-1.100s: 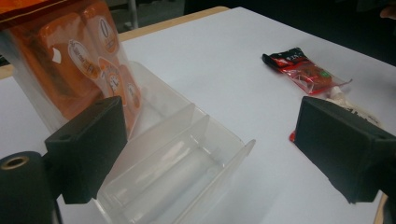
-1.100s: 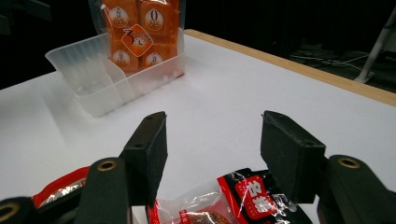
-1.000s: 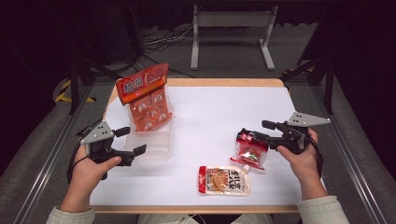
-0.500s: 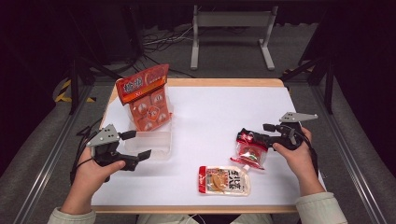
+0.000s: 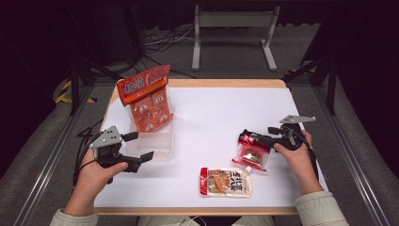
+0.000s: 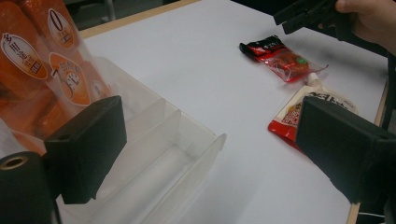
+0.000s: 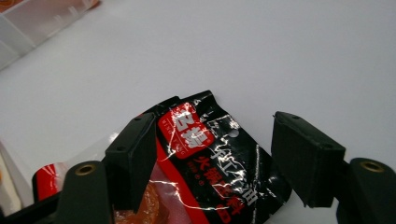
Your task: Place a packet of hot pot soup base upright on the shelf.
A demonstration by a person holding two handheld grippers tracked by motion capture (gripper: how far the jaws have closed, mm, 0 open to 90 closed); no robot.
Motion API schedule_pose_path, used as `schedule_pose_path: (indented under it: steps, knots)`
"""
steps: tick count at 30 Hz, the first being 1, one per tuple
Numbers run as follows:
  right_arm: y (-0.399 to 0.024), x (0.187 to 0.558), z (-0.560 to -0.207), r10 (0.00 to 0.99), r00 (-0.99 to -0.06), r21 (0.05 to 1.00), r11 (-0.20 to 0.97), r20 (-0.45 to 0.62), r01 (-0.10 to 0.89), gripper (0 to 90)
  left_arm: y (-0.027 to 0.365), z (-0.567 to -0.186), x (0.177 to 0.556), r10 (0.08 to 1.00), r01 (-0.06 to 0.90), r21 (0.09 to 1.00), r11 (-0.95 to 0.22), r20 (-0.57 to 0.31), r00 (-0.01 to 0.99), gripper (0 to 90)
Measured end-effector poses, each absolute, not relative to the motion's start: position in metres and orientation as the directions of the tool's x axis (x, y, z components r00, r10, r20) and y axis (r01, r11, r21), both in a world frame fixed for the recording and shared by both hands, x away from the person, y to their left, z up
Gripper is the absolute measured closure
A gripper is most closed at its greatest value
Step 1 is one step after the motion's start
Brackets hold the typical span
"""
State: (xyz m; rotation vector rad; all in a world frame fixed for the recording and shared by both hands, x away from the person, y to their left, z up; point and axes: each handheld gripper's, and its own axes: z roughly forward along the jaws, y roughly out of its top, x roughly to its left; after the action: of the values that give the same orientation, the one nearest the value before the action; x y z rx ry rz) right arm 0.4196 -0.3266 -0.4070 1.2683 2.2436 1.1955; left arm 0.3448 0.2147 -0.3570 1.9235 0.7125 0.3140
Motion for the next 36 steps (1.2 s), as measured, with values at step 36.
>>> schedule_pose_path:
  steps: [36]
  knots:
    - [-0.337,0.429,-0.433,0.826,-0.527,0.732,0.233,0.198,0.640,49.2,0.207,-0.365,0.348,0.603,0.357,0.871,-0.338,-0.091,0.792,10.2]
